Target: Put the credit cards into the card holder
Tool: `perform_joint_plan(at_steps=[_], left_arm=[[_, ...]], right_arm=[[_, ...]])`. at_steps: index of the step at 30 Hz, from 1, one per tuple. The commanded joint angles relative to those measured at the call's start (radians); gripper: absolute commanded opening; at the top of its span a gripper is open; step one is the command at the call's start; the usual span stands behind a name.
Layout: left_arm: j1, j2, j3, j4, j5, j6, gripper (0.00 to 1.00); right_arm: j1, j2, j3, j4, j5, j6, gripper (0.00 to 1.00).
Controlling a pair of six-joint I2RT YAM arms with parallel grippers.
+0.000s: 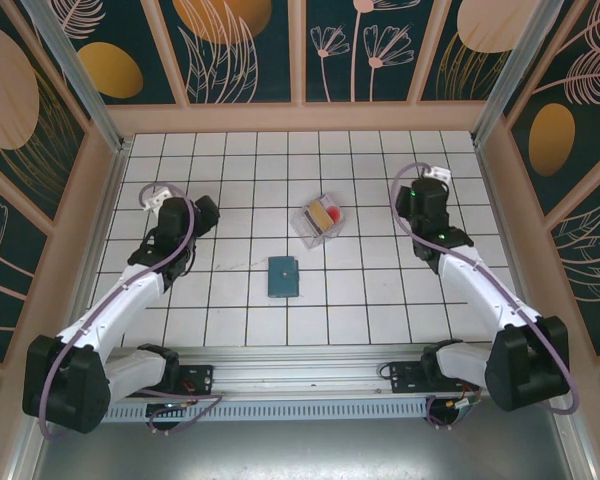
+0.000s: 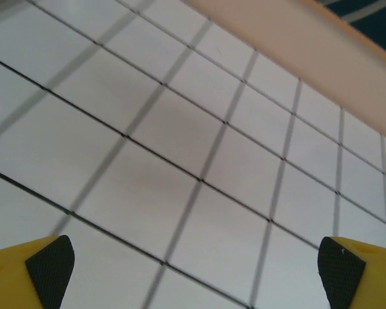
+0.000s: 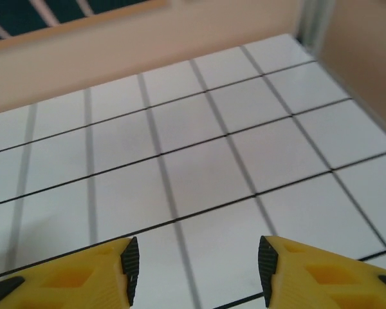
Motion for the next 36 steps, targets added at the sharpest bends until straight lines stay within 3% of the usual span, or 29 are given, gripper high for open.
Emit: perform_joint_plan(at_steps=[1, 6, 9, 12, 16, 20, 24, 26, 29, 32, 34, 36], left_arm=[[0.026, -0.005, -0.109, 0.189, -0.214, 0.093, 0.99], [0.047, -0.009, -0.302, 0.545, -0.328, 0.230, 0.98], [0.062, -0.016, -0.312, 0.603, -0.327, 0.301, 0.99], [0.075, -0.016, -0.345, 0.712, -0.332, 0.389, 0.99], [0.136, 0.026, -0.453, 0.943, -0.284, 0.487, 0.99], [0.213, 0.069, -0.583, 1.179, -0.215, 0.450, 0.99], [0.222, 0.125, -0.596, 1.313, -0.173, 0.521, 0.99], [0.227, 0.185, -0.587, 1.377, -0.149, 0.544, 0.99], [0.236, 0.306, -0.573, 1.497, -0.047, 0.572, 0.99], [0.235, 0.334, -0.516, 1.396, 0.062, 0.606, 0.99], [0.234, 0.415, -0.514, 1.501, 0.087, 0.624, 0.99], [0.236, 0.375, -0.485, 1.372, 0.091, 0.617, 0.99]], right_arm=[[-0.065, -0.018, -0.156, 0.275, 0.051, -0.034, 0.58], [-0.189, 0.012, -0.290, 0.444, 0.032, 0.052, 0.60], [-0.211, 0.040, -0.352, 0.547, 0.044, 0.040, 0.60], [-0.213, 0.044, -0.481, 0.800, 0.072, -0.032, 0.60], [-0.226, 0.067, -0.583, 1.012, 0.082, -0.059, 0.60], [-0.232, 0.103, -0.608, 1.114, 0.055, -0.080, 0.61], [-0.234, 0.174, -0.632, 1.264, -0.018, -0.125, 0.61], [-0.233, 0.238, -0.628, 1.321, -0.044, -0.135, 0.66], [-0.234, 0.249, -0.601, 1.285, -0.123, -0.163, 0.69], [-0.234, 0.285, -0.600, 1.315, -0.213, -0.200, 0.70], [-0.237, 0.364, -0.582, 1.368, -0.275, -0.226, 0.70], [-0.253, 0.345, -0.527, 1.225, -0.313, -0.217, 0.70]])
